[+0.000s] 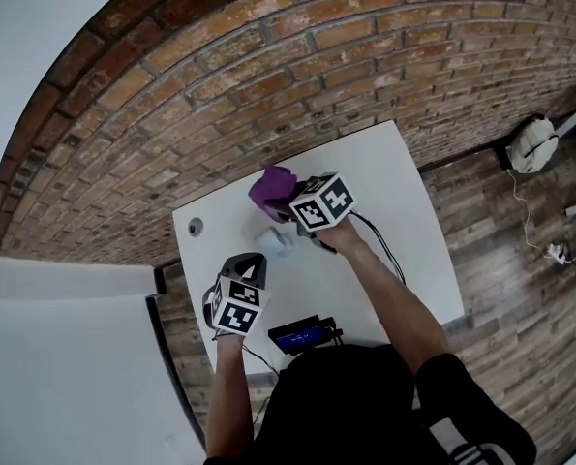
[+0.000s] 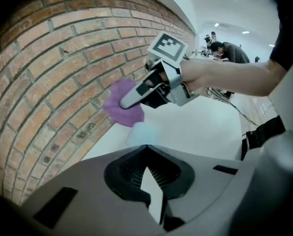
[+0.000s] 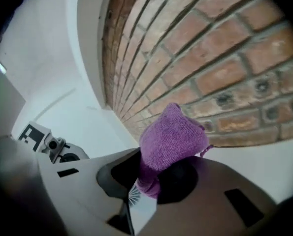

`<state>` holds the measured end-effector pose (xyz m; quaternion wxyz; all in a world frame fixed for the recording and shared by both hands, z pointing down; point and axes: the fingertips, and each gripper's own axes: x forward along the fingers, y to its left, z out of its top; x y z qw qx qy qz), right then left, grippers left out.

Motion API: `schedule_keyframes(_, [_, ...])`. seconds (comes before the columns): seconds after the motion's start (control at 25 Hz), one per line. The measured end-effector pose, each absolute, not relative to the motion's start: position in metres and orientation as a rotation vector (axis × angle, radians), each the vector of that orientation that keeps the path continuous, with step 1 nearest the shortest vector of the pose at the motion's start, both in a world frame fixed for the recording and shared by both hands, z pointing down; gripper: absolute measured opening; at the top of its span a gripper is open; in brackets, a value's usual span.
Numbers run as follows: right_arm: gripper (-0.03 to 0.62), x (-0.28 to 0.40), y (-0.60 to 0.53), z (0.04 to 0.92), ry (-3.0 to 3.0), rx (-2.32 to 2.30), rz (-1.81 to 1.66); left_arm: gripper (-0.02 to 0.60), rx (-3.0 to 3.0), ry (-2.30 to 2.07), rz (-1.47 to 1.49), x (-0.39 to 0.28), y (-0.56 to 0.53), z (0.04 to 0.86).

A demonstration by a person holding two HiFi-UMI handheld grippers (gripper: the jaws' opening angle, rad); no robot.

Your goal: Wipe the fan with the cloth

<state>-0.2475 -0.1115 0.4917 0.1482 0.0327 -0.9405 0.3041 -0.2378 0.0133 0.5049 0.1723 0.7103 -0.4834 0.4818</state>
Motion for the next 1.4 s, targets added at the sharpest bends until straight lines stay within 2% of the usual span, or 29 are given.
schedule_keyframes(0.16, [0.078,-0.266,-0.072,0.513,-2.566,-0.165,0.731,0.0,1.956,-1.342,1.316,-0.244,0.023,0.531])
schedule_keyframes(0.48, [0.078,-0.22,-0.045,0.527,-2.506,0.069,1.238,0.0,1.918,-1.406,1.197,-0.267,0.005,0.519])
schedule_keyframes(0.8, [0.078,-0.171,-0.029,0.542,-2.498,0.392,1.538,0.0,1.99,-1.376,1.22,-0.244,0.006,0.494])
schedule_keyframes(0.96, [0.078,-0.186,-0.031,0.487,-2.659,0.152,1.453,0.0,2.038,-1.224,1.34,-0.219,0.038,0.497])
schedule_keyframes(1.08, [0.078,-0.214,-0.018,0.462,-2.688,-0.05,1.173,0.0,2.025,-1.208,1.399,-0.219,0.045,0.504])
schedule_keyframes(1.2, [0.078,-0.23,-0.003,0.482,-2.556,-0.125,0.904,0.0,2.01,-1.204,1.362,-0.22,0.046,0.507])
schedule_keyframes(1.28, [0.078,-0.232,-0.003,0.499,-2.518,-0.098,0.932,0.0,2.004,-1.196,1.379,-0.22,0.047,0.507])
schedule_keyframes(1.4, [0.078,-0.226,-0.013,0.519,-2.52,-0.035,1.185,0.0,2.003,-1.186,1.404,-0.221,0.046,0.506])
